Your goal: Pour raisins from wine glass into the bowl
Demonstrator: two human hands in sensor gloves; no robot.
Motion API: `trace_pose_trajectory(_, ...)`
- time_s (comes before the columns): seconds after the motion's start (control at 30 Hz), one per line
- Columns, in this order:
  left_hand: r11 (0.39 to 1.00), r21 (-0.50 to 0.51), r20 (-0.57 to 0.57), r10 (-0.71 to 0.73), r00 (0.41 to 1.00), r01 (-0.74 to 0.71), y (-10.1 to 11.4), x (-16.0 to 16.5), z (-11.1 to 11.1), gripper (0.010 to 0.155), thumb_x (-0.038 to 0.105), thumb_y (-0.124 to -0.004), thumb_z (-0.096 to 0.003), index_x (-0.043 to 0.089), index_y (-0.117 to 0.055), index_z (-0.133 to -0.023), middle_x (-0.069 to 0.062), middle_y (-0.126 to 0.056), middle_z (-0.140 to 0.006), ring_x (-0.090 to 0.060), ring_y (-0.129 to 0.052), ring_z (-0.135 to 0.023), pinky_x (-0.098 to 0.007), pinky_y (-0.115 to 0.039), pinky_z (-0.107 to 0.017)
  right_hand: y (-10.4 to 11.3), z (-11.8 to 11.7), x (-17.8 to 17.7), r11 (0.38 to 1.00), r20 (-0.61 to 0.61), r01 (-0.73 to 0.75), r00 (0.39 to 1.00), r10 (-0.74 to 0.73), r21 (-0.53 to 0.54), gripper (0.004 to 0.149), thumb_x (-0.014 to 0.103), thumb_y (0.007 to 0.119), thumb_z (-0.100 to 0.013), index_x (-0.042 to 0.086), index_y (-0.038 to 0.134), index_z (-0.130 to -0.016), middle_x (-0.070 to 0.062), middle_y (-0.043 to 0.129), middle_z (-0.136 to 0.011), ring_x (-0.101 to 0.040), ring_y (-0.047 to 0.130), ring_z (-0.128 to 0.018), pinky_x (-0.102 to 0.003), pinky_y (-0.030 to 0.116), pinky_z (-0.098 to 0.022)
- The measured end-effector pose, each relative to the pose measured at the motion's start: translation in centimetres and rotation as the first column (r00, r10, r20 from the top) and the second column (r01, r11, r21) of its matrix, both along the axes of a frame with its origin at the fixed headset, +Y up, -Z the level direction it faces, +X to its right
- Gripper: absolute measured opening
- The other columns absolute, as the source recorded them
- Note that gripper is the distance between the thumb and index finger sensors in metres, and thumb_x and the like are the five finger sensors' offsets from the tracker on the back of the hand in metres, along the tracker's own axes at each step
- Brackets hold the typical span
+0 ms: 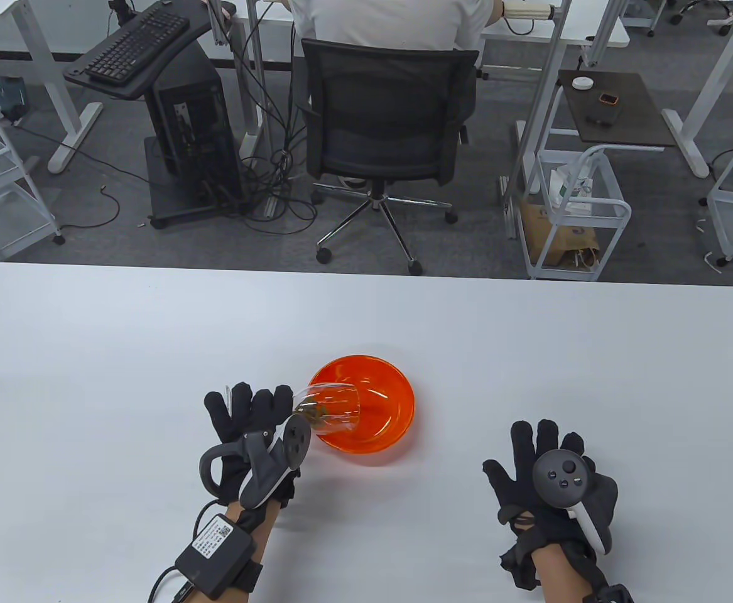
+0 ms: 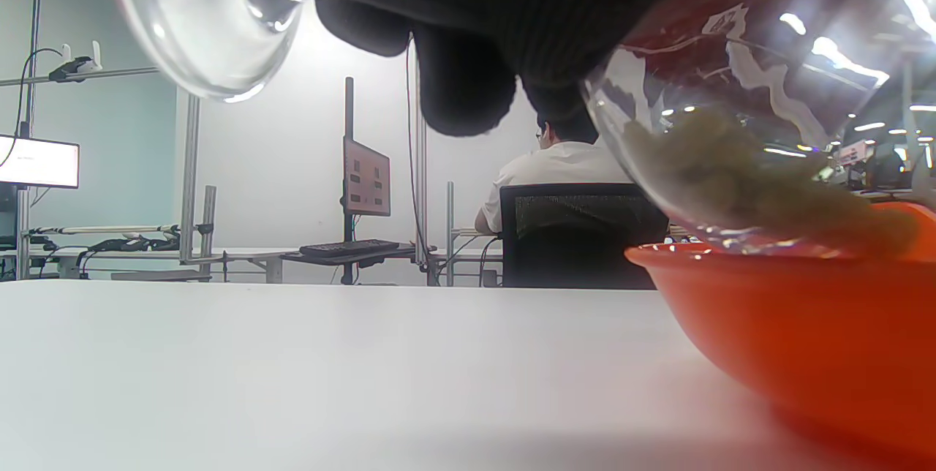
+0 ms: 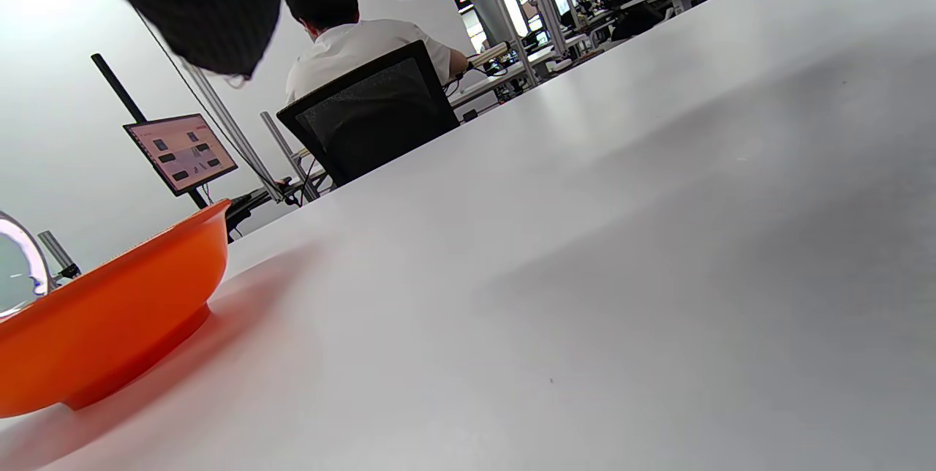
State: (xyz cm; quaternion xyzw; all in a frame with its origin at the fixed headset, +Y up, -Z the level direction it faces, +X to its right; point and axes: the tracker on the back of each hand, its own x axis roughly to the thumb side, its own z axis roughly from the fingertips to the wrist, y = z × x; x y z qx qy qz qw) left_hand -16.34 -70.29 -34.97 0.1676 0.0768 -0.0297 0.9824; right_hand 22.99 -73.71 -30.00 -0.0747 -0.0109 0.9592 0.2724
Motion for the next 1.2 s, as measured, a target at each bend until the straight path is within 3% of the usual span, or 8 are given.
trace_pose_trajectory(1.2,0.995,0.051,0.001,-0.082,0.997,0.082,0.4,1.3,0.6,0.049,0.027,-0.084,-0.0459,0.039,-0.084,-0.093,0.001,-0.090,-0.098,-0.027,-0.059,-0.105,-0.060,-0.010,-0.072,-0.1,-0.1,-0.2,0.999,-0.007,-0.030,1.000,0.030,-0.015,0.078,0.053,0.076,-0.053,0.018,0.038,-0.112,-0.023,0.014,-0.118,-0.060,-0.001,-0.097,-0.070,0.000,-0.065)
